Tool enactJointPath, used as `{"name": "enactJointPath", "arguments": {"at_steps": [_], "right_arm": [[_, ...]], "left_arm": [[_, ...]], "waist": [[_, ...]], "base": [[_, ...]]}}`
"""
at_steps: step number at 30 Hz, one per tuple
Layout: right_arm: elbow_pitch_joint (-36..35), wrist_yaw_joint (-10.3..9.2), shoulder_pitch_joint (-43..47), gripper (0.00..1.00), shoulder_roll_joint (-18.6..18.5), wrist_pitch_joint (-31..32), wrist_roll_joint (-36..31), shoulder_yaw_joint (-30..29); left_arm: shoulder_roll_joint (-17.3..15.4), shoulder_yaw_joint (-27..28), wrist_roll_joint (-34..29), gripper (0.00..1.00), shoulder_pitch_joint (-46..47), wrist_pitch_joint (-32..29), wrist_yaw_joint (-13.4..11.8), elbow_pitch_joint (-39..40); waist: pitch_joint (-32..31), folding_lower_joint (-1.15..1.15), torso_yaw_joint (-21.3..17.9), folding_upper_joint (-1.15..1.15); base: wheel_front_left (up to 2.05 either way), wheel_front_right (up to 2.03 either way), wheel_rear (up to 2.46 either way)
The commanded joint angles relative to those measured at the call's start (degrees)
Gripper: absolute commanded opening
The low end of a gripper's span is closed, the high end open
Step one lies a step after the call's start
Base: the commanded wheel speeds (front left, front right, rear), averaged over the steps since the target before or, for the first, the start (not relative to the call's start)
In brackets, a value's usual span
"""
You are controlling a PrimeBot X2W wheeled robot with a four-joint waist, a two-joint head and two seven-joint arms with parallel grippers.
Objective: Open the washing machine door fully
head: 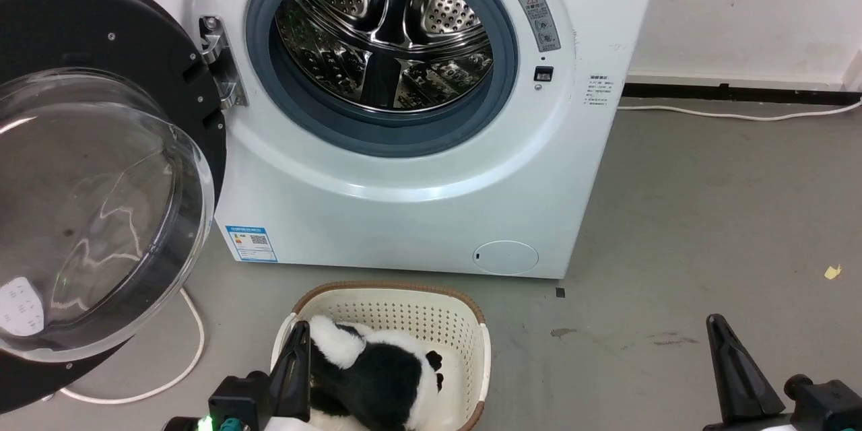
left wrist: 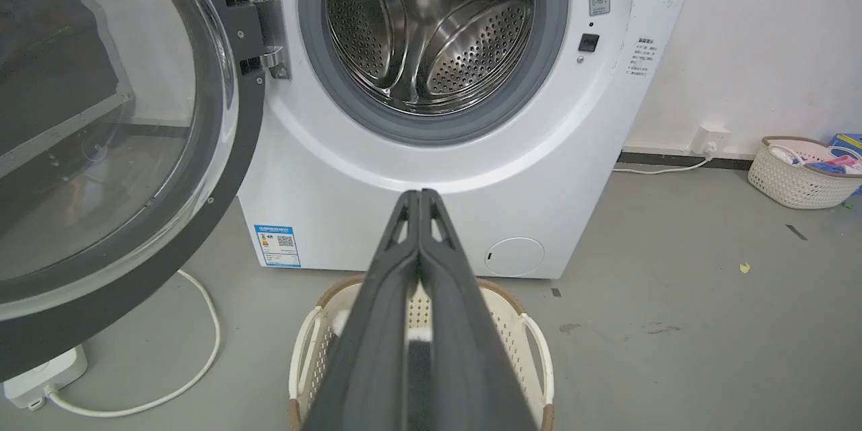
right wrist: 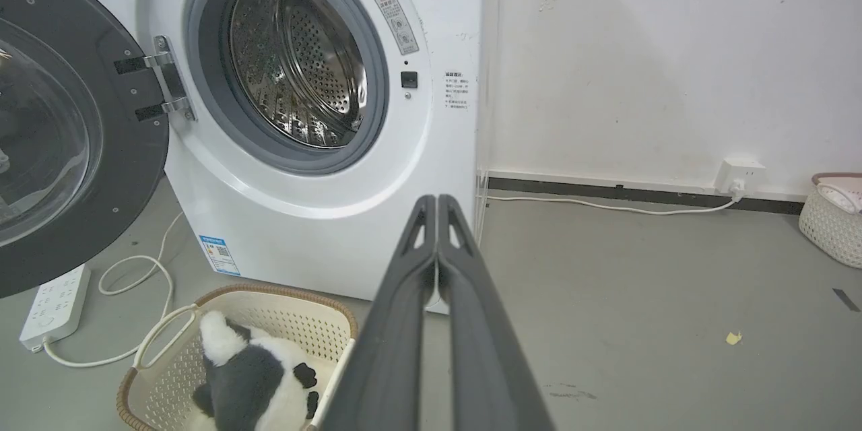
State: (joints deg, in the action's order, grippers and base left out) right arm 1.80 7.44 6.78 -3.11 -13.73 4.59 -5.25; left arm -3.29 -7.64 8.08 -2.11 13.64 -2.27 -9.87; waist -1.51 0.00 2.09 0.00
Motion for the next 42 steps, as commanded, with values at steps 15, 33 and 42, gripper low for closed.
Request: {"name": "enactJointPath", "arguments": {"at_steps": [15,33,42], "right_arm": [[-0.3,0.01,-1.3,0.0,0.0,1.9,-0.8,0.8],[-0.6,0.02,-2.4,0.0,0.1,4.2,-1.6,1.7],[-0.8,0.02,-2.9,0.0,0.1,5.3,-1.9,2.1]], "left_arm": [[0.0,1.3,-1.5,0.0,0.4,-1.9,0.4,1.5],[0.1,2.5,-2.8,0.0,0.7,-4.3,0.8,3.2],[0.1,3.1,-3.4,0.0,0.9,-5.3,1.0,3.9]], "waist": [[0.2,0.0,-0.3,0.0],[0.5,0.0,-0.6,0.0],[0.6,0.0,-0.8,0.0]], "base": [[0.0,0.0,0.0],[0.0,0.0,0.0],[0.0,0.0,0.0]]}}
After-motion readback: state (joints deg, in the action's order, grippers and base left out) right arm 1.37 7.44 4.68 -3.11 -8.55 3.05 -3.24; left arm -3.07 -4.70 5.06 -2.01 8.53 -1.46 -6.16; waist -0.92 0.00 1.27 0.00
